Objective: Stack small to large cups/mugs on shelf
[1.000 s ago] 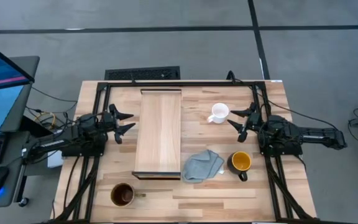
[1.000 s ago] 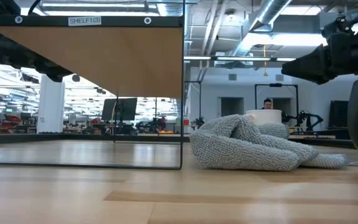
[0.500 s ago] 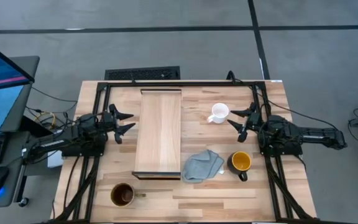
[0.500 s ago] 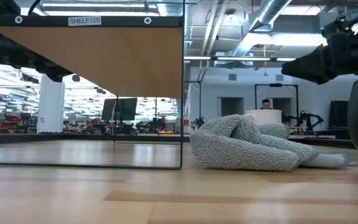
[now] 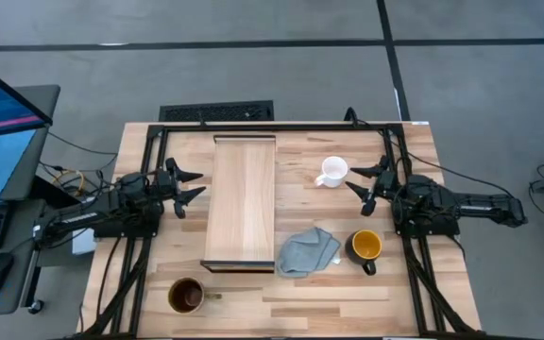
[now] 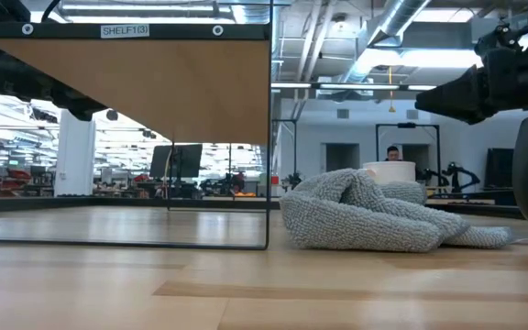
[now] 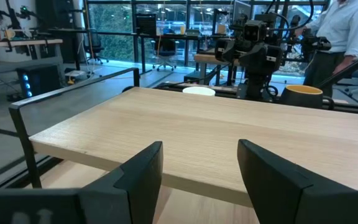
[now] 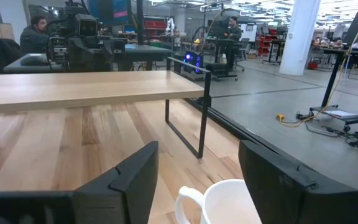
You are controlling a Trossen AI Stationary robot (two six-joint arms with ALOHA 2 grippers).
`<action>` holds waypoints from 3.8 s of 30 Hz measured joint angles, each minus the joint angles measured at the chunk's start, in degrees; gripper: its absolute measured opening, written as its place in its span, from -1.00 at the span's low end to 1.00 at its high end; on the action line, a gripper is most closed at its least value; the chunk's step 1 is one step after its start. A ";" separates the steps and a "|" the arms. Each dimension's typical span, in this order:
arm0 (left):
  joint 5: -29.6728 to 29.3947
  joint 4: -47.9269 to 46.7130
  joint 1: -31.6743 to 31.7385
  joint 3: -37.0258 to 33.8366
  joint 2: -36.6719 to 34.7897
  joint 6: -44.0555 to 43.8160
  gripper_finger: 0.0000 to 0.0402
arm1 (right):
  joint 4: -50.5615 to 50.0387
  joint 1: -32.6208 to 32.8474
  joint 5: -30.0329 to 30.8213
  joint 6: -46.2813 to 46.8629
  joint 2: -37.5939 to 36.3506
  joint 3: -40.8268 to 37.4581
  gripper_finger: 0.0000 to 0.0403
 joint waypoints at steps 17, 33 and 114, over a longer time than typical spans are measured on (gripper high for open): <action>0.00 0.02 -0.01 0.01 -0.01 -0.15 -0.01 | -0.01 0.00 0.00 0.00 0.02 -0.01 0.21; 0.00 0.00 -0.01 0.00 0.00 0.35 -0.01 | -0.01 0.00 0.00 0.00 0.01 0.01 0.21; -0.01 0.02 0.00 0.00 -0.01 0.04 -0.01 | 0.01 0.00 0.00 9.46 0.02 0.00 0.21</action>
